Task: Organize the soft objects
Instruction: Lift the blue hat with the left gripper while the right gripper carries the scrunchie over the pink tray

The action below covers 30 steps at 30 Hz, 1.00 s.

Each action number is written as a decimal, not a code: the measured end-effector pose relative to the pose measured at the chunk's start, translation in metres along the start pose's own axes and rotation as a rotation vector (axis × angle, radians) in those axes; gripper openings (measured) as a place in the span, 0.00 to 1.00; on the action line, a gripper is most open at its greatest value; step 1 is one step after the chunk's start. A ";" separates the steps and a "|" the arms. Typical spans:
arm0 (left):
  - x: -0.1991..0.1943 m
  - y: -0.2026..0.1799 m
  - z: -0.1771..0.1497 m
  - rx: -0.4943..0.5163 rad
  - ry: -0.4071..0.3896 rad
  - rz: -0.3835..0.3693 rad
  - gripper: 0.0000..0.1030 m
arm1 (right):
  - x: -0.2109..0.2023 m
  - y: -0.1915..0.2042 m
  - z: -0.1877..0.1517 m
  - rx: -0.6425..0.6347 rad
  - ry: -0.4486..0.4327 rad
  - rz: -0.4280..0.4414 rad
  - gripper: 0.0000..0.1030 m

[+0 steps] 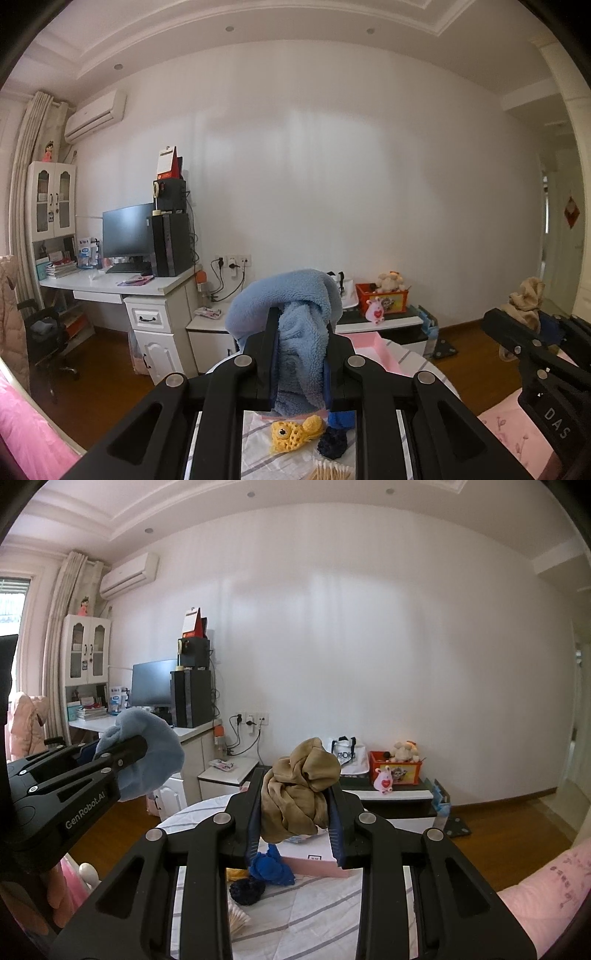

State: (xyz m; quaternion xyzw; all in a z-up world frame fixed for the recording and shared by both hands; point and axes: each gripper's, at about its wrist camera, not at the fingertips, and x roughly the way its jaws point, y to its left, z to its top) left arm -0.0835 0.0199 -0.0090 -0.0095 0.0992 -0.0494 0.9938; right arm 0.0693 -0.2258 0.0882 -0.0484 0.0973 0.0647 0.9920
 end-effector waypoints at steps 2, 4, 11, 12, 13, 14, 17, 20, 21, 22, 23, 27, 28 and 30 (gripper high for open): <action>0.001 0.000 0.001 -0.002 0.004 0.000 0.14 | 0.000 0.000 0.000 0.001 -0.001 0.001 0.27; 0.004 -0.001 0.004 -0.003 0.007 0.000 0.14 | 0.000 0.000 0.000 0.000 -0.001 0.001 0.27; 0.023 -0.006 0.019 -0.012 0.025 0.005 0.14 | 0.008 0.000 0.000 0.005 0.014 -0.008 0.27; 0.026 -0.006 0.020 -0.013 0.029 0.007 0.14 | 0.011 0.000 0.000 0.006 0.018 -0.009 0.27; 0.028 -0.007 0.021 -0.013 0.033 0.008 0.14 | 0.014 0.000 0.001 0.008 0.024 -0.011 0.27; 0.033 -0.007 0.022 -0.017 0.044 0.011 0.14 | 0.018 0.000 0.001 0.012 0.029 -0.012 0.27; 0.046 -0.007 0.024 -0.023 0.076 0.013 0.14 | 0.028 0.000 0.002 0.025 0.044 -0.014 0.27; 0.063 -0.008 0.030 -0.024 0.105 0.015 0.14 | 0.041 -0.001 0.002 0.028 0.069 -0.028 0.27; 0.070 -0.008 0.031 -0.026 0.117 0.016 0.14 | 0.046 -0.001 0.002 0.032 0.080 -0.029 0.27; 0.076 -0.008 0.032 -0.029 0.128 0.017 0.14 | 0.053 -0.002 0.001 0.038 0.092 -0.030 0.27; 0.082 -0.008 0.035 -0.031 0.139 0.017 0.14 | 0.059 -0.003 0.000 0.041 0.104 -0.032 0.27; 0.114 -0.010 0.045 -0.038 0.193 0.013 0.14 | 0.086 -0.007 -0.007 0.054 0.164 -0.036 0.27; 0.121 -0.011 0.047 -0.040 0.207 0.010 0.14 | 0.094 -0.008 -0.009 0.055 0.179 -0.037 0.27; 0.139 -0.010 0.054 -0.045 0.233 0.005 0.14 | 0.108 -0.011 -0.012 0.058 0.207 -0.040 0.27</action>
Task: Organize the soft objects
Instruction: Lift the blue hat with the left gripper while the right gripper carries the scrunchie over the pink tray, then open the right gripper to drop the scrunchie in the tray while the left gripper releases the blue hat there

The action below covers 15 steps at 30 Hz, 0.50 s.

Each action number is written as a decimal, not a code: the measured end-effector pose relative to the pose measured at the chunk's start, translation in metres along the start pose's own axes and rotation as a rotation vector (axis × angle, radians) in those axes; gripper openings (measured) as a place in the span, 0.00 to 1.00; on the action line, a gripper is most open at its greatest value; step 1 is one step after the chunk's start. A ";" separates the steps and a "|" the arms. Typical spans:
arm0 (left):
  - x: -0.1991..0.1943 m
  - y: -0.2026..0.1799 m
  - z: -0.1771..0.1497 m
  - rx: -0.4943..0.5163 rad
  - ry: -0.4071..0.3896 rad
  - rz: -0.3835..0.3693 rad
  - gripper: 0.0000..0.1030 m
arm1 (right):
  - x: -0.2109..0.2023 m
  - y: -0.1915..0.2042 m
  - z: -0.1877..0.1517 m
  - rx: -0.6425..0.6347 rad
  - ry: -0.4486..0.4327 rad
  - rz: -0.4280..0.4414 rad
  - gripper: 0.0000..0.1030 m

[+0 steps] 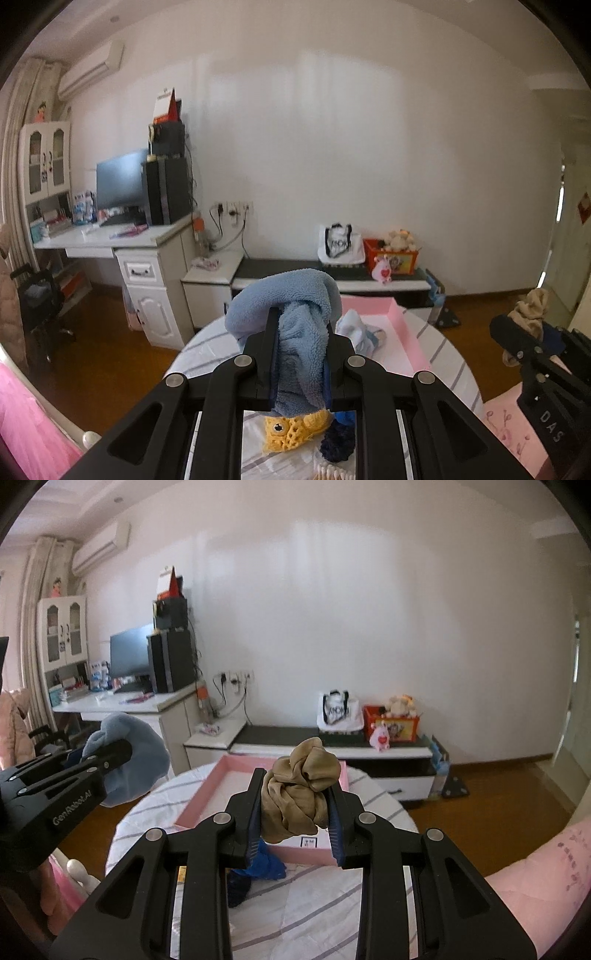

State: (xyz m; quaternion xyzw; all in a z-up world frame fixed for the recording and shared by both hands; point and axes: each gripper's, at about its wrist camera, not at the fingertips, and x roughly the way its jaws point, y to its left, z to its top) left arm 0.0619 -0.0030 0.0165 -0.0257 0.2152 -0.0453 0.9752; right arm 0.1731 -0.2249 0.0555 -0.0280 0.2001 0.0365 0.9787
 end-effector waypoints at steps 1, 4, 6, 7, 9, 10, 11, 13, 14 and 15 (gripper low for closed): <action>0.011 -0.001 0.004 -0.003 0.018 0.001 0.14 | 0.007 -0.001 0.000 0.002 0.013 -0.002 0.27; 0.040 -0.001 0.020 -0.009 0.062 0.001 0.14 | 0.033 -0.005 -0.001 0.013 0.057 -0.009 0.27; 0.061 0.000 0.030 -0.014 0.096 0.002 0.14 | 0.049 -0.009 -0.002 0.019 0.084 -0.012 0.27; 0.073 -0.001 0.034 -0.016 0.115 0.001 0.14 | 0.057 -0.010 -0.003 0.023 0.098 -0.013 0.27; 0.095 -0.002 0.047 -0.018 0.149 -0.001 0.14 | 0.071 -0.014 -0.005 0.028 0.122 -0.016 0.27; 0.106 -0.002 0.055 -0.018 0.163 0.001 0.14 | 0.078 -0.016 -0.007 0.031 0.134 -0.017 0.27; 0.119 -0.003 0.061 -0.019 0.182 0.004 0.14 | 0.086 -0.018 -0.008 0.034 0.149 -0.019 0.27; 0.142 -0.005 0.073 -0.020 0.214 -0.001 0.14 | 0.102 -0.022 -0.010 0.041 0.179 -0.023 0.27; 0.154 -0.008 0.077 -0.020 0.230 -0.005 0.14 | 0.112 -0.024 -0.013 0.046 0.199 -0.027 0.27; 0.166 -0.010 0.082 -0.021 0.247 -0.010 0.14 | 0.118 -0.026 -0.014 0.050 0.211 -0.031 0.27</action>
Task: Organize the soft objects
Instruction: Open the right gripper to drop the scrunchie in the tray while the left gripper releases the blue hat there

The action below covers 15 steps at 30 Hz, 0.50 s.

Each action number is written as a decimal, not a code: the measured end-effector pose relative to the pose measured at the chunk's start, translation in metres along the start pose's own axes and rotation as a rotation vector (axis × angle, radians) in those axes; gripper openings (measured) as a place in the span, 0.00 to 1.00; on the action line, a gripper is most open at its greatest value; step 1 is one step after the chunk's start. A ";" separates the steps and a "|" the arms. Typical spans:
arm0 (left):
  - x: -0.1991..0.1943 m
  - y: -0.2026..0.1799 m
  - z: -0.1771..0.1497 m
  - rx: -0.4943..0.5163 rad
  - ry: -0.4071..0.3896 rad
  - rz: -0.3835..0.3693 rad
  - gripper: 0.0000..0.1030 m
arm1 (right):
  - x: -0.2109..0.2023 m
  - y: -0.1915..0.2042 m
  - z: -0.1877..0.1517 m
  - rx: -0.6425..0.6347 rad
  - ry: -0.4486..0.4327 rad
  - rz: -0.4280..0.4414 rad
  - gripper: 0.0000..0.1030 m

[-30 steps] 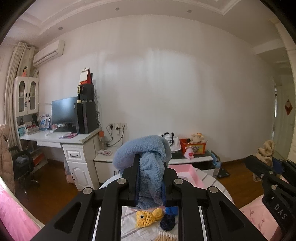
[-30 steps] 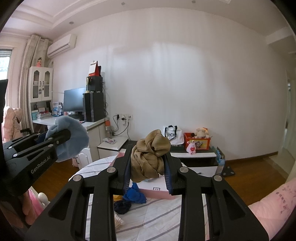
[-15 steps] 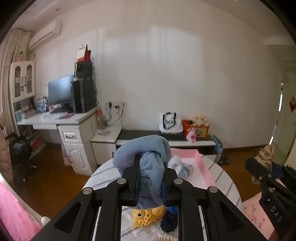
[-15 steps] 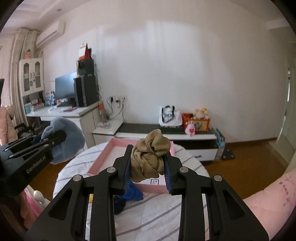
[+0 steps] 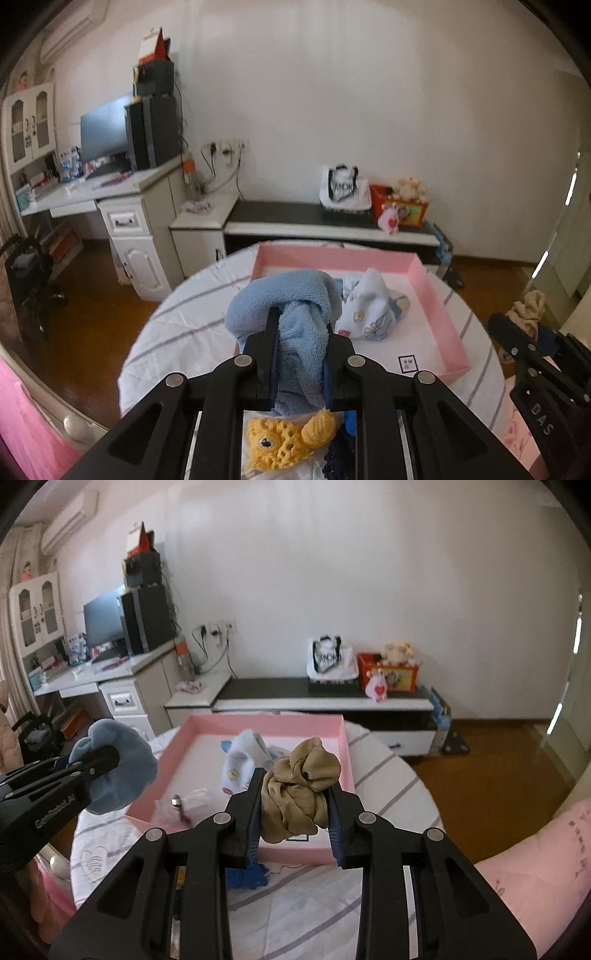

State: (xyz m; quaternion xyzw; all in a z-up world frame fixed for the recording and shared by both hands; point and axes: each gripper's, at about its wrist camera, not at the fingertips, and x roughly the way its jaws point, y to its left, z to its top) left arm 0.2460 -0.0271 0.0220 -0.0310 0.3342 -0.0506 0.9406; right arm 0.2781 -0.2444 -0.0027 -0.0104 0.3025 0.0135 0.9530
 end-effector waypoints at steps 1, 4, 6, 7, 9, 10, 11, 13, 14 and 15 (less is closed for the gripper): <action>0.008 -0.001 0.006 0.000 0.011 -0.002 0.14 | 0.006 -0.002 0.000 0.003 0.013 -0.004 0.27; 0.036 -0.004 0.027 0.005 0.048 -0.008 0.14 | 0.031 -0.008 -0.002 0.014 0.065 -0.016 0.27; 0.056 -0.006 0.041 0.004 0.074 -0.015 0.14 | 0.042 -0.011 -0.006 0.022 0.092 -0.015 0.27; 0.065 -0.005 0.046 0.003 0.085 -0.017 0.14 | 0.050 -0.014 -0.007 0.027 0.111 -0.011 0.27; 0.085 -0.005 0.058 0.003 0.111 -0.024 0.14 | 0.062 -0.016 -0.008 0.033 0.137 -0.008 0.27; 0.094 -0.004 0.063 0.001 0.124 -0.029 0.14 | 0.069 -0.018 -0.009 0.035 0.152 -0.009 0.27; 0.101 -0.002 0.066 0.000 0.133 -0.033 0.14 | 0.075 -0.018 -0.009 0.035 0.164 -0.011 0.27; 0.120 0.001 0.075 -0.005 0.155 -0.038 0.14 | 0.083 -0.020 -0.011 0.037 0.180 -0.010 0.27; 0.128 0.004 0.081 -0.007 0.163 -0.036 0.14 | 0.087 -0.020 -0.011 0.037 0.187 -0.009 0.27; 0.137 0.005 0.086 -0.006 0.171 -0.031 0.14 | 0.090 -0.021 -0.011 0.036 0.194 -0.008 0.27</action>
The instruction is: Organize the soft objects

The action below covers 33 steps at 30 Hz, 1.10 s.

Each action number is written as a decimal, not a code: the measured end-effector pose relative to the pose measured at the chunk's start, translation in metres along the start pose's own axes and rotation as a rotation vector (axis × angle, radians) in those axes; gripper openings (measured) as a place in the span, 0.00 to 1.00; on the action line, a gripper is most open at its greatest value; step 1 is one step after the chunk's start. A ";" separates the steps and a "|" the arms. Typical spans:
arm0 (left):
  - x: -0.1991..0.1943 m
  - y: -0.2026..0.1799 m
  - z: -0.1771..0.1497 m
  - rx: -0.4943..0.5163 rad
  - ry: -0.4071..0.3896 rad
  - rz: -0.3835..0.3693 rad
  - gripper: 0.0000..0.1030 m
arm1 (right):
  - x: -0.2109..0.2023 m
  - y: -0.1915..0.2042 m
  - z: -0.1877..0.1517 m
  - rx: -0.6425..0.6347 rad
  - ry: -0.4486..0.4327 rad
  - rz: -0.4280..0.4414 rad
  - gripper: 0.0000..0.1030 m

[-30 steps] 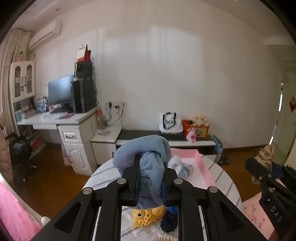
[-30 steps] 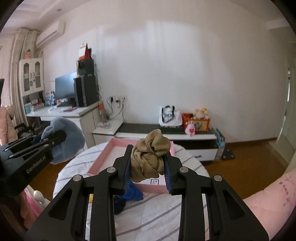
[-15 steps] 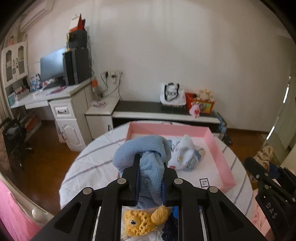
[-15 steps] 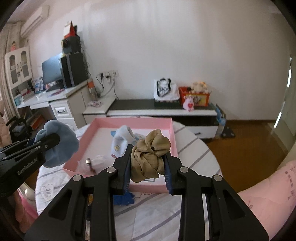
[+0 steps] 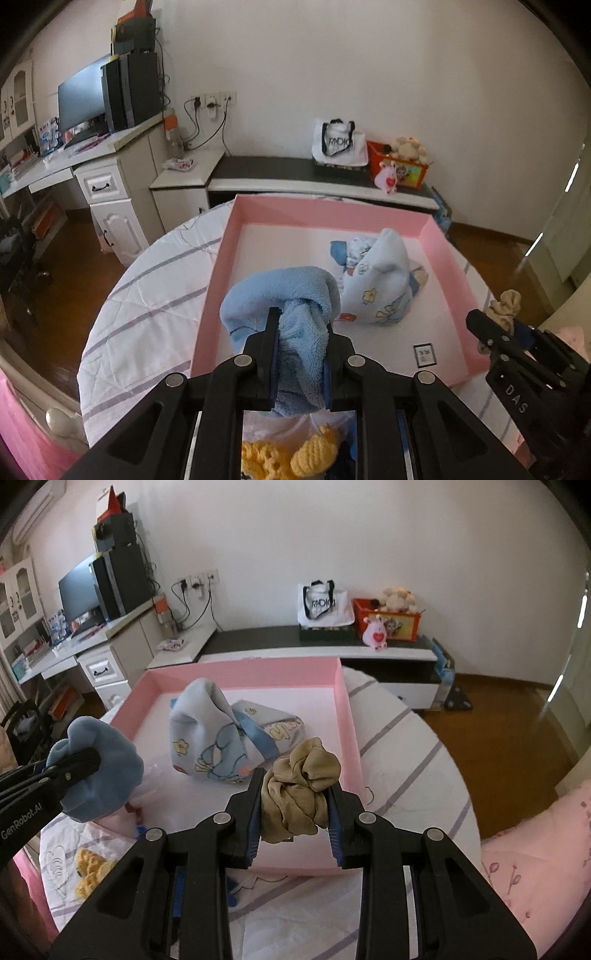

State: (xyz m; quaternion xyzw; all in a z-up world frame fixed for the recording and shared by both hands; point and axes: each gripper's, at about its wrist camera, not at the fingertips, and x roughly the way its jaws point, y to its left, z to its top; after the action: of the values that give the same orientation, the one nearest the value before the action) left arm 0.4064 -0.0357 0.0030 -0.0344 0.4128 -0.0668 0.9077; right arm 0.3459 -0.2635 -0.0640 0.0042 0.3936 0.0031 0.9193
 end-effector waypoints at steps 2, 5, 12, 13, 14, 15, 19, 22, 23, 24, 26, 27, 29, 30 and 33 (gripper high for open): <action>0.010 0.002 0.006 -0.002 0.014 -0.001 0.14 | 0.006 0.000 0.001 -0.002 0.013 -0.001 0.27; 0.030 0.002 0.020 -0.007 0.038 -0.017 0.14 | 0.014 -0.001 0.003 -0.006 0.028 0.000 0.27; 0.056 -0.002 0.032 0.012 0.063 -0.015 0.23 | 0.024 -0.002 0.002 0.008 0.053 0.018 0.43; 0.056 -0.001 0.025 0.015 0.065 -0.015 0.33 | 0.024 -0.003 0.002 0.016 0.052 0.017 0.54; 0.059 -0.001 0.028 0.015 0.071 -0.009 0.41 | 0.025 -0.005 0.002 0.023 0.051 0.016 0.60; 0.062 0.000 0.029 0.012 0.077 -0.001 0.58 | 0.024 -0.007 0.002 0.033 0.045 0.015 0.65; 0.065 0.000 0.024 -0.011 0.050 0.001 0.72 | 0.021 -0.010 0.002 0.053 0.043 0.013 0.75; 0.066 0.001 0.017 -0.015 0.054 0.000 0.72 | 0.020 -0.013 0.002 0.061 0.036 0.002 0.79; 0.066 0.001 0.013 -0.014 0.055 0.003 0.73 | 0.019 -0.013 0.002 0.061 0.036 0.001 0.79; 0.066 0.001 0.011 -0.013 0.057 0.009 0.73 | 0.019 -0.014 0.002 0.061 0.034 0.003 0.79; 0.062 0.002 0.000 -0.012 0.061 0.013 0.73 | 0.017 -0.015 0.003 0.063 0.032 -0.002 0.79; 0.062 0.002 -0.001 -0.011 0.063 0.013 0.73 | 0.016 -0.015 0.003 0.062 0.031 -0.005 0.79; 0.056 0.004 -0.008 -0.009 0.063 0.012 0.73 | 0.014 -0.015 0.003 0.056 0.029 -0.008 0.79; 0.055 0.003 -0.010 -0.009 0.063 0.013 0.74 | 0.012 -0.014 0.002 0.052 0.028 -0.008 0.79; 0.053 0.002 -0.013 -0.003 0.061 0.016 0.75 | 0.009 -0.013 0.000 0.047 0.029 -0.009 0.79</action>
State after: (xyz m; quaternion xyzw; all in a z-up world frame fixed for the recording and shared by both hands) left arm 0.4313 -0.0414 -0.0450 -0.0306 0.4407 -0.0600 0.8951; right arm 0.3525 -0.2763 -0.0709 0.0239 0.4066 -0.0103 0.9132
